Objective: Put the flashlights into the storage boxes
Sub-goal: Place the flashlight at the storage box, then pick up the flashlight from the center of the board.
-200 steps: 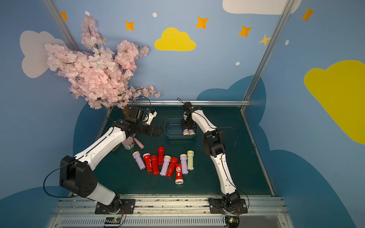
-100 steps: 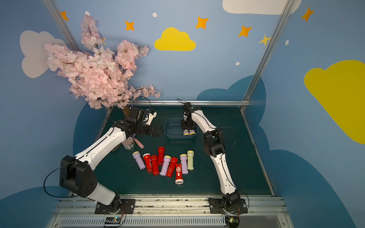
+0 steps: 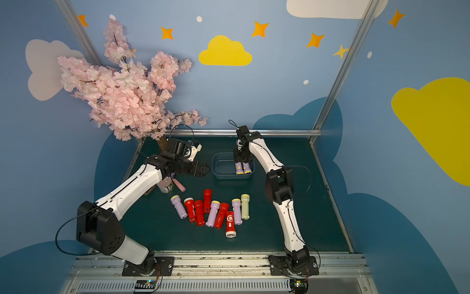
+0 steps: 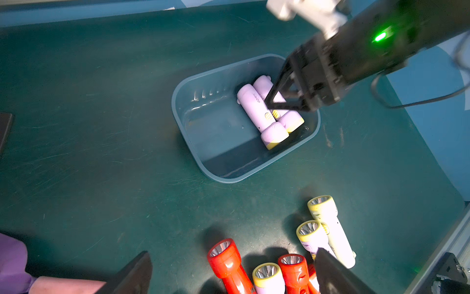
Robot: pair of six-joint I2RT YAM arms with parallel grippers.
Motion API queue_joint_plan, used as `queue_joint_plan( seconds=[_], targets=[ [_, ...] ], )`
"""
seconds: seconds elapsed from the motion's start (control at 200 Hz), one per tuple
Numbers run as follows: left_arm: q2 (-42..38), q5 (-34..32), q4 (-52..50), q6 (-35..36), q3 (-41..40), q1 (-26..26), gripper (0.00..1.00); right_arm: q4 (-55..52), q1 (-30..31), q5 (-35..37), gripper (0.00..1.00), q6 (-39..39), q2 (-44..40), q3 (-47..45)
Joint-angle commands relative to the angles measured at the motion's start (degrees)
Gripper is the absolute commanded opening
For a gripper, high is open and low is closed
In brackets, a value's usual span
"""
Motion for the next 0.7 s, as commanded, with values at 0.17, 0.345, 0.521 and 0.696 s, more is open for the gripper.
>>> queue_joint_plan(
  seconds=[0.17, 0.345, 0.521, 0.696],
  targets=[
    [-2.2, 1.19, 0.44, -1.58, -0.37, -0.05, 0.99, -5.54, 0.89, -0.14, 0.51, -0.34, -9.51, -3.64],
    [-3.07, 3.34, -0.38, -2.22, 0.04, -1.56, 0.99, -1.78, 1.81, -0.24, 0.51, 1.06, -18.34, -19.31],
    [-3.24, 2.76, -1.41, -2.12, 1.7, -4.33, 0.99, 2.14, 2.37, -2.19, 0.51, 3.79, -26.7, -35.31],
    [-2.82, 3.69, -1.23, -2.71, 2.56, -5.91, 0.99, 4.42, 3.77, -3.21, 0.51, 6.65, -33.13, -47.19]
  ],
)
